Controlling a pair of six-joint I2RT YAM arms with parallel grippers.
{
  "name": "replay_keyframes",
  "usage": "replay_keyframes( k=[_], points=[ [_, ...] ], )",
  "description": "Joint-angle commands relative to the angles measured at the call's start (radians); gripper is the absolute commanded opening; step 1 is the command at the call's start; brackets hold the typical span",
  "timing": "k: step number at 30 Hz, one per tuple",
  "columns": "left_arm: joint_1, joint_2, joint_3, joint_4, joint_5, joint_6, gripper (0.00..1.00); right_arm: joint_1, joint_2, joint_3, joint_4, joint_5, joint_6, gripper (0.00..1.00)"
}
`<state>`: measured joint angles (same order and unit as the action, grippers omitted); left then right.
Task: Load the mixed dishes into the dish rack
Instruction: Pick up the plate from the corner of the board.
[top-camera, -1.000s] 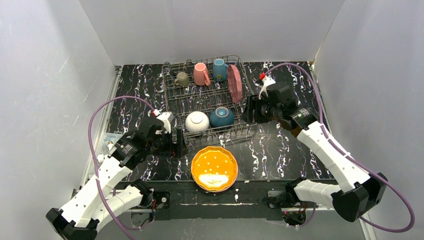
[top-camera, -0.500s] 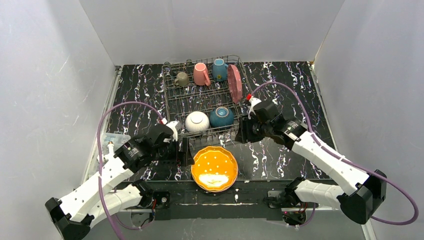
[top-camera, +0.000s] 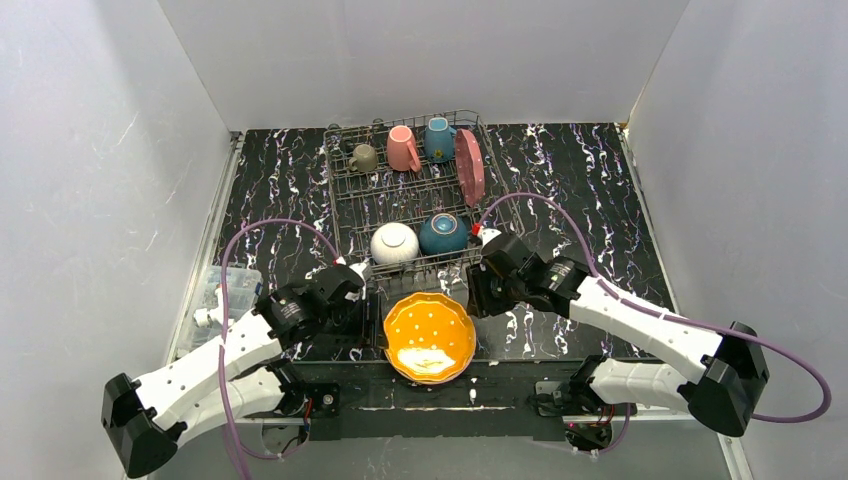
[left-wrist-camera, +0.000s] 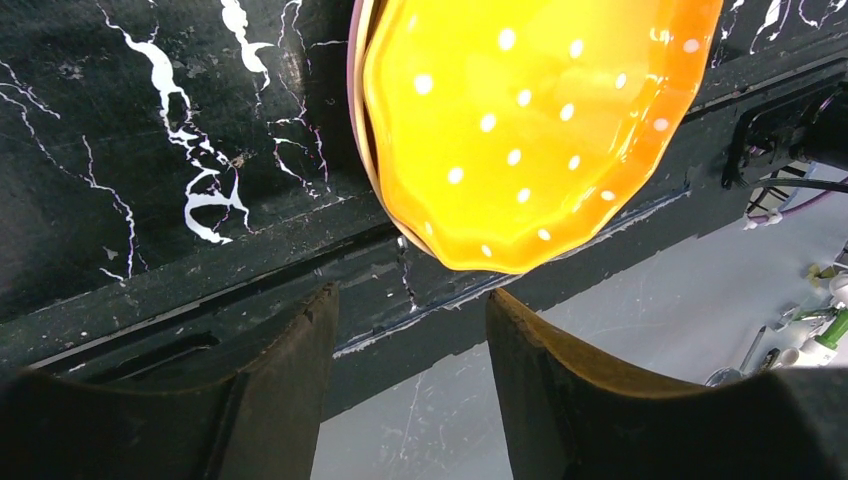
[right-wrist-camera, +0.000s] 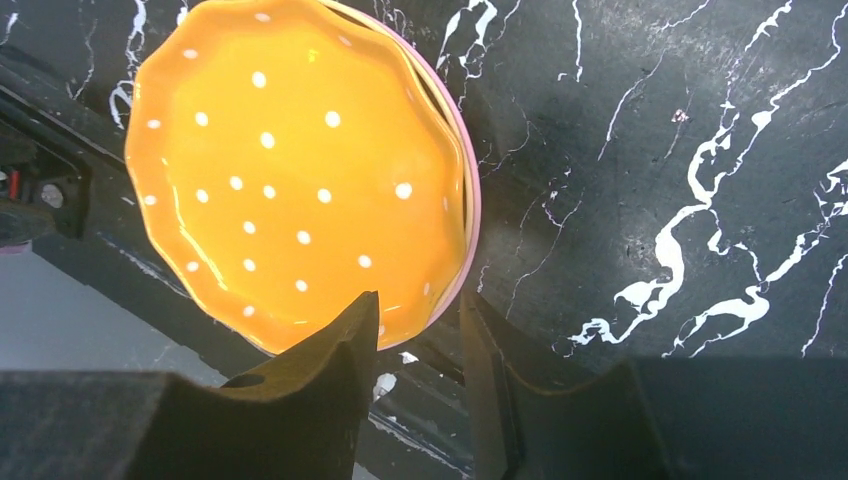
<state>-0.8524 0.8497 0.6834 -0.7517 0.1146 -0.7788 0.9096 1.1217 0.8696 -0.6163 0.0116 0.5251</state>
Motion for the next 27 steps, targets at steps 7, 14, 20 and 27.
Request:
replay_keyframes(
  k=[7,14,20,27],
  points=[
    [-0.011,0.052,-0.076,0.098,-0.020,-0.034,0.51,0.013,0.000,-0.058,0.066,0.067,0.037,0.43],
    [-0.011,0.084,-0.079,0.138,-0.029,-0.036,0.39,0.014,-0.003,-0.085,0.096,0.083,0.056,0.42],
    [-0.011,0.138,-0.101,0.173,-0.038,-0.032,0.32,0.014,0.005,-0.099,0.124,0.095,0.068,0.42],
    [-0.011,0.172,-0.136,0.225,-0.035,-0.037,0.16,0.015,0.026,-0.115,0.148,0.097,0.078,0.41]
  ],
)
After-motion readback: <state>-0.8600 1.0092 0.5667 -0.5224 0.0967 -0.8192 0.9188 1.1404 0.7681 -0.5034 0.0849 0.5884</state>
